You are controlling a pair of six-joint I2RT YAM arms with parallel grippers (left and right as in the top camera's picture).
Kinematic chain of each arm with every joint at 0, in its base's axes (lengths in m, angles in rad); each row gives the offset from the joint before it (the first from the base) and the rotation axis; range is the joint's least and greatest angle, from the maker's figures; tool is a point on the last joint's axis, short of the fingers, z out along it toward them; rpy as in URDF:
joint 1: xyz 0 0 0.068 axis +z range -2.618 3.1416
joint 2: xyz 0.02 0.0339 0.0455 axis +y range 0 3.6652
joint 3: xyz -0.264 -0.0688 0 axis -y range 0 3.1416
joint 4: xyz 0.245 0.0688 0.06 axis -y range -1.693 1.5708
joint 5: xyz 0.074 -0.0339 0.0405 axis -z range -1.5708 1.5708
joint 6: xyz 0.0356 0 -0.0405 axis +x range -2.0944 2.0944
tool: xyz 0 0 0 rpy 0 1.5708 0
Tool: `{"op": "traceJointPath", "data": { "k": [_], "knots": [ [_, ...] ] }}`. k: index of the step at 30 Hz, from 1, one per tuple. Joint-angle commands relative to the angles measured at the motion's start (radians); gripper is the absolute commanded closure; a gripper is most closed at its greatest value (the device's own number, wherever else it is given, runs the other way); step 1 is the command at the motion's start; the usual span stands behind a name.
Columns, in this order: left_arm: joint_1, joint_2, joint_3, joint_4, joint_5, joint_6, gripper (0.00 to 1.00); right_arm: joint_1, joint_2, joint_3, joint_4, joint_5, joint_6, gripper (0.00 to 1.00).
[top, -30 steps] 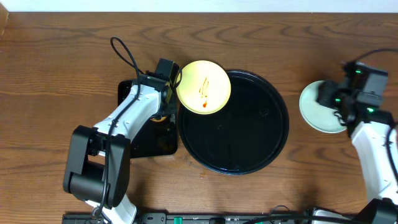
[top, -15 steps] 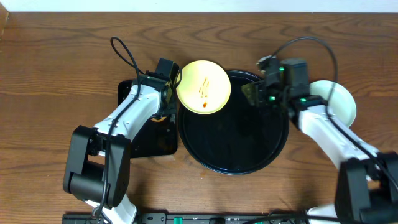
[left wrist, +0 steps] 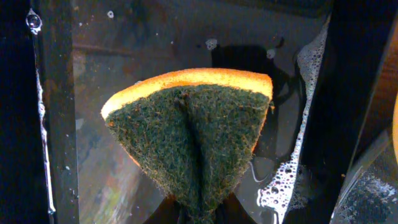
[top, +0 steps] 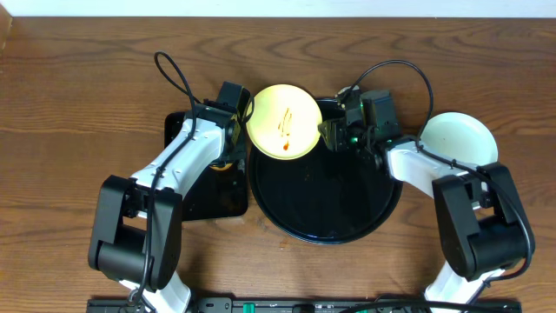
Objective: Clean dirty plates on tray and stack at the side
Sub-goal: 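Release the stack and move right gripper to the yellow plate rim, then drag the yellow plate to the center of the round tray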
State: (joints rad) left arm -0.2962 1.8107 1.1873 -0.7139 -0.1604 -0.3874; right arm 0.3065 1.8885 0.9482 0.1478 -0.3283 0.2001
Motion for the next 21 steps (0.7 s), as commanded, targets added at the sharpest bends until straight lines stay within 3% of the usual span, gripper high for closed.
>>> {"op": "traceJointPath", "data": {
  "k": [1, 11, 13, 17, 21],
  "knots": [
    [0.003, 0.007, -0.006, -0.004, -0.005, 0.009, 0.89, 0.021, 0.023, 0.003, 0.013, -0.006, 0.059, 0.44],
    [0.003, 0.007, -0.006, -0.004, -0.005, 0.009, 0.88, 0.058, 0.048, 0.003, 0.019, 0.042, 0.14, 0.55],
    [0.003, 0.007, -0.006, -0.004, -0.005, 0.009, 0.88, 0.058, 0.058, 0.003, 0.021, 0.043, 0.172, 0.6],
    [0.003, 0.007, -0.006, -0.004, -0.005, 0.009, 0.88, 0.06, 0.061, 0.003, 0.021, 0.043, 0.181, 0.82],
    [0.003, 0.007, -0.006, -0.004, -0.005, 0.009, 0.88, 0.061, 0.06, 0.003, 0.006, 0.043, 0.181, 0.92]
  ]
}}
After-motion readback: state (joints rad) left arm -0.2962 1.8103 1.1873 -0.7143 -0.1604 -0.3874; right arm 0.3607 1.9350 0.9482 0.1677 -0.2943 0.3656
